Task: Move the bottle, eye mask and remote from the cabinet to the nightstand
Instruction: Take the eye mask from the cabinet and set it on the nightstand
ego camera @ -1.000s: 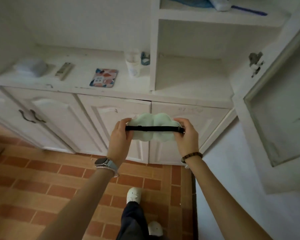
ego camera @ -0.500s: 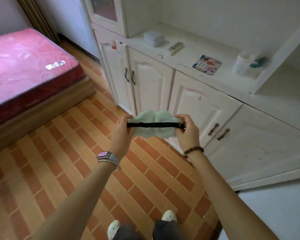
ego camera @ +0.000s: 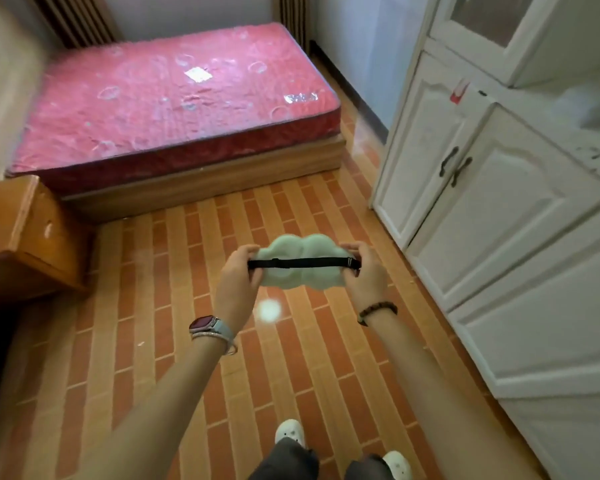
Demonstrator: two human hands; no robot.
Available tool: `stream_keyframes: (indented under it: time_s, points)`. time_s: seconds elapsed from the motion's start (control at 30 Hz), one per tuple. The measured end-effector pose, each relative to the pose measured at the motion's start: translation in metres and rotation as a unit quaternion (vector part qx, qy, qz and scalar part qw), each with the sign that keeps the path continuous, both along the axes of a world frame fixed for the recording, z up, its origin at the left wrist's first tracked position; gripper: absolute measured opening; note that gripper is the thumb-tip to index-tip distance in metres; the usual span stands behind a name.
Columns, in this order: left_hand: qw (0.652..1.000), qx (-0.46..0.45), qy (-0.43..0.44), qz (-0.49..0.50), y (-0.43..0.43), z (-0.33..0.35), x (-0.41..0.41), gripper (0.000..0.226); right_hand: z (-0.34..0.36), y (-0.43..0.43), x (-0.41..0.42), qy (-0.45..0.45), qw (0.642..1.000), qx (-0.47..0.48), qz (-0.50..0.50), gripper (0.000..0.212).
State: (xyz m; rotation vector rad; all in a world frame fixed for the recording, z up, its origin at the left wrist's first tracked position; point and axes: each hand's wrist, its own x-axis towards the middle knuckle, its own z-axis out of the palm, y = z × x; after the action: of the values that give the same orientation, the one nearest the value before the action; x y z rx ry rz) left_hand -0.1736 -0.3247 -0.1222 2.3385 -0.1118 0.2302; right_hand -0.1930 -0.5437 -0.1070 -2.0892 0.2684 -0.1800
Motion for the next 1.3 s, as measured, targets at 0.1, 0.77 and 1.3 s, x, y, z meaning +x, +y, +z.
stream_keyframes:
  time_s: [0.1, 0.77, 1.3]
  points:
    - [0.999, -0.002, -0.001, 0.052, 0.055, 0.0, 0.005, 0.032, 0.0, 0.053, 0.029, -0.015, 0.998, -0.004, 0.058, 0.036]
    - [0.927, -0.029, 0.018, 0.374, 0.222, -0.003, 0.054, 0.031, -0.007, 0.273, 0.211, -0.003, 0.929, -0.003, 0.369, 0.036]
    - [0.872, -0.034, 0.013, 0.489, 0.289, -0.002, 0.148, 0.029, -0.011, 0.379, 0.346, -0.003, 0.871, -0.008, 0.491, 0.035]
